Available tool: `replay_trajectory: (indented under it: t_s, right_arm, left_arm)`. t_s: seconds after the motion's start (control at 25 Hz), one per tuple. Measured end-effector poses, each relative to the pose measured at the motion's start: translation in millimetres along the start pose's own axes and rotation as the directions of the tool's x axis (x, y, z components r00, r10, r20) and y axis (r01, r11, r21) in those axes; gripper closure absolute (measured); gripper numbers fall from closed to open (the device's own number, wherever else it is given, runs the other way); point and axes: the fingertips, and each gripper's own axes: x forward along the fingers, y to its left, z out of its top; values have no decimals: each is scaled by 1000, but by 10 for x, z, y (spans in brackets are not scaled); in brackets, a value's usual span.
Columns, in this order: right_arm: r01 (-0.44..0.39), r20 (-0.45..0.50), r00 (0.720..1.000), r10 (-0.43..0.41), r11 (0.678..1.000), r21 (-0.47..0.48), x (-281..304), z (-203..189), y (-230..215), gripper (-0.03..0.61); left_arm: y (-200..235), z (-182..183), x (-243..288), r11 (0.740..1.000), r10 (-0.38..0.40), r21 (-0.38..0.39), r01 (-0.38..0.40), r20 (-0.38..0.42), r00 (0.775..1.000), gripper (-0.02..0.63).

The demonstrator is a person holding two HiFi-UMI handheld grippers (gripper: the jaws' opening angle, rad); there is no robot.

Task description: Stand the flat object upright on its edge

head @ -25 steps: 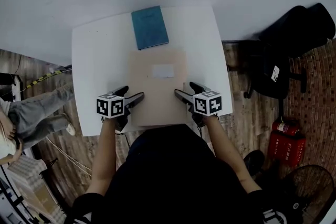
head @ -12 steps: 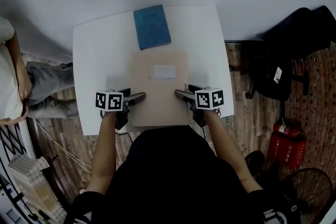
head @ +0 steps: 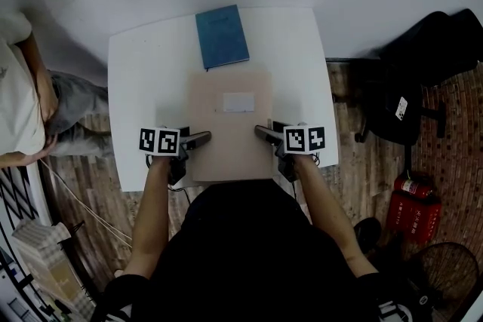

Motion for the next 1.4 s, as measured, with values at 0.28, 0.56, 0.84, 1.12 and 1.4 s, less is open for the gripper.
replay_trajectory:
  t_s: [0.28,0.56,0.84,1.12,1.4]
  right_arm:
    - [22,40,999,-19,997,-72,-157,162,190,296]
    - [16,91,996,-5,993,-119,-319,257,410,296]
    - [15,171,985,25,973,-229,-442,488,749,296]
    - [32,246,968,52,945,-326,-559,684,1026,296]
    - [68,322,943,81,902,-426,-679,846,1245,296]
  left_arm:
    - [-138,8,-134,1000,-1,0,1,48,999,270]
    - [-329,137,-369,997,24,74,-33,119,993,270]
    - [-471,352,-706,978,79,171,-120,228,970,272]
    - [-669,564,-994,932,106,290,-216,352,930,272]
    - [-808,687,-1200,894,92,349,-282,473,876,272]
